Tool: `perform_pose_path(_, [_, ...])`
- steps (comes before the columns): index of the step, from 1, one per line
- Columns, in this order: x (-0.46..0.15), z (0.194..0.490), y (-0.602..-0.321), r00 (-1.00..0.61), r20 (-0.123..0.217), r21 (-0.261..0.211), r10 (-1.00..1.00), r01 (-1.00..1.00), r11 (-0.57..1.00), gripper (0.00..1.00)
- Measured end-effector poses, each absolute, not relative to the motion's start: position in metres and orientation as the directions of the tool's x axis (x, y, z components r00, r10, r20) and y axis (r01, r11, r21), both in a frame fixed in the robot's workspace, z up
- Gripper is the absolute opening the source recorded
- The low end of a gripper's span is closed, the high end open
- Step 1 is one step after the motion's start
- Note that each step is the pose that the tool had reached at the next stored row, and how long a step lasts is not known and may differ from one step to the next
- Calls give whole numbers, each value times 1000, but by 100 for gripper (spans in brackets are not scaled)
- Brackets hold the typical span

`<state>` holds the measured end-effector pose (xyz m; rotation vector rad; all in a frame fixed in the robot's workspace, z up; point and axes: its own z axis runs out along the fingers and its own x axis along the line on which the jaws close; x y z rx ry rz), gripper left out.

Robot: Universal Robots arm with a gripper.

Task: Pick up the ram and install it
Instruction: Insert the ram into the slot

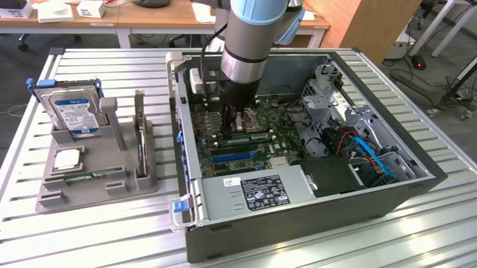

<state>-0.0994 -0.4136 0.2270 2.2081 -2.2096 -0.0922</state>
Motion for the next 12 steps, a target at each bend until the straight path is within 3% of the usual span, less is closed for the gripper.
perform_pose_path(12, [-99,226,-414,-2,-30,53,-1000,-999,0,24])
